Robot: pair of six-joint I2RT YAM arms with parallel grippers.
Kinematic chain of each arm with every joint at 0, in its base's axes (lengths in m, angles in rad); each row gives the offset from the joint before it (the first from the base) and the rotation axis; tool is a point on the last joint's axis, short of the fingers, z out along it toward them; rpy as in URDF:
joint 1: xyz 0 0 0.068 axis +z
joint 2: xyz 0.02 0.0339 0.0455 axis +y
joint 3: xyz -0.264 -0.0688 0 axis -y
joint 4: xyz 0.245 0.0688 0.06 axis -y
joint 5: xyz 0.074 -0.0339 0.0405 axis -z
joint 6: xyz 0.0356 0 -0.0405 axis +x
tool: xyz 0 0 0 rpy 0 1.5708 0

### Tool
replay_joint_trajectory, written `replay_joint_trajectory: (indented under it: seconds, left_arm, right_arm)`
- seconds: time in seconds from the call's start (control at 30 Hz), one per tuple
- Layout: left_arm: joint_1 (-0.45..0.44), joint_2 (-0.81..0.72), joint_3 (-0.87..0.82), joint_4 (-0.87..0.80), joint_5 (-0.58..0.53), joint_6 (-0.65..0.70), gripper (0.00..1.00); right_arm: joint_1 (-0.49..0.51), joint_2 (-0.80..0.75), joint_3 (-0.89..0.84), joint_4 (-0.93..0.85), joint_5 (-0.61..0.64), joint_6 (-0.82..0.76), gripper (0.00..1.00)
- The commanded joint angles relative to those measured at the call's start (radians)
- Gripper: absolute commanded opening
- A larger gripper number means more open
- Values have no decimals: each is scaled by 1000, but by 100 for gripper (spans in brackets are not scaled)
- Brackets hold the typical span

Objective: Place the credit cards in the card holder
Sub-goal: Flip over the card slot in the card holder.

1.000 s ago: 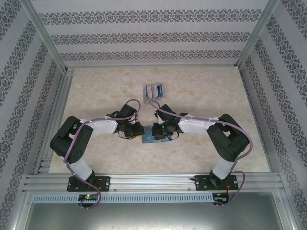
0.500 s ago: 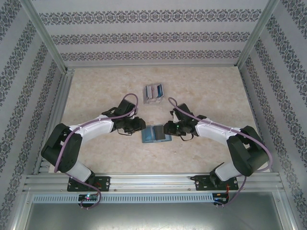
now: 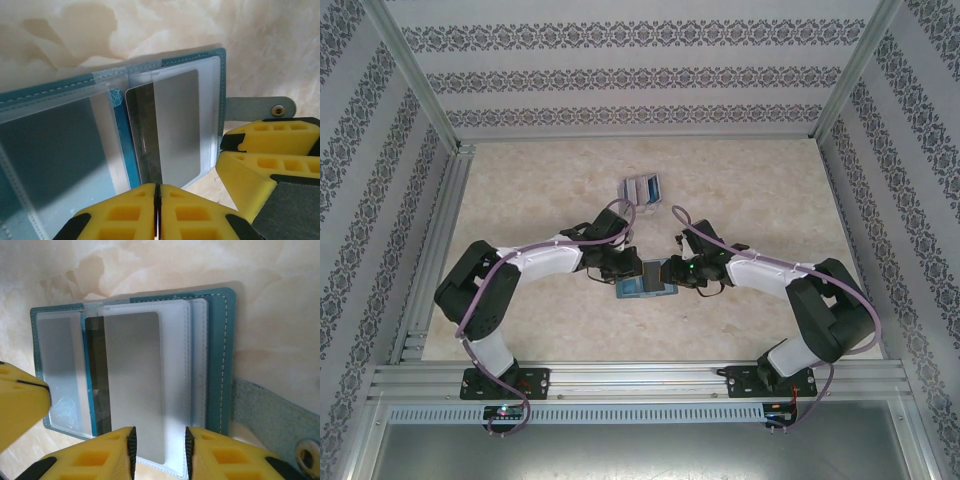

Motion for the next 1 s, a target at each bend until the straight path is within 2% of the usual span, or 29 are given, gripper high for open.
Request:
replay_joint_trajectory:
  seconds: [0.0,0.4,0.63,0.97]
  left_arm:
    - [-12,31,40,41,23,-13,8]
    - [-21,99,22,83,24,-21,4]
    - [-21,123,3,111,24,-31,1]
    - [-22,126,-12,135,29,-39,1]
  right_arm:
    - [-7,28,33,18,-7,-14,34]
    - [-8,53,47,2,4,-29,35]
    - [-3,78,59,32,-39,-10,35]
    - [7,15,84,-1,-50,-3,35]
